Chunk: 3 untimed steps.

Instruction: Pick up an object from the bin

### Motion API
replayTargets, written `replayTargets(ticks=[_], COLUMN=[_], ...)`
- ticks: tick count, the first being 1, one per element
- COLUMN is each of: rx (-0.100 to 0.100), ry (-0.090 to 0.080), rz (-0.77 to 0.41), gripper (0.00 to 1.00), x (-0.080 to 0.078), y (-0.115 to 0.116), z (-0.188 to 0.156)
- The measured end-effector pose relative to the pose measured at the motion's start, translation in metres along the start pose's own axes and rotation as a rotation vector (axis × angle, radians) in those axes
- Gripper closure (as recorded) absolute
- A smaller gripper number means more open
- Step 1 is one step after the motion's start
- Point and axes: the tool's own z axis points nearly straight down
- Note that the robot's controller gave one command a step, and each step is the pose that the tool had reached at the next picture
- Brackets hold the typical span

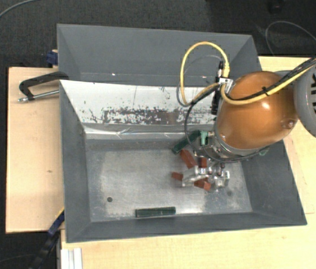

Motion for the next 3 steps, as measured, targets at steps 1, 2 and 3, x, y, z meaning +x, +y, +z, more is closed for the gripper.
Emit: replayTargets(ticks=[1,2,3], rx=[-0.003,-0.002,-0.003], ry=[0.0,0.001,0.0], rz=[0.003,0.007,0.01], gripper=[1.0,1.0,1.0], x=[-0.001,-0.002,-0.004], y=[0.0,-0.001,-0.002], z=[-0.001,-0.007,-0.022])
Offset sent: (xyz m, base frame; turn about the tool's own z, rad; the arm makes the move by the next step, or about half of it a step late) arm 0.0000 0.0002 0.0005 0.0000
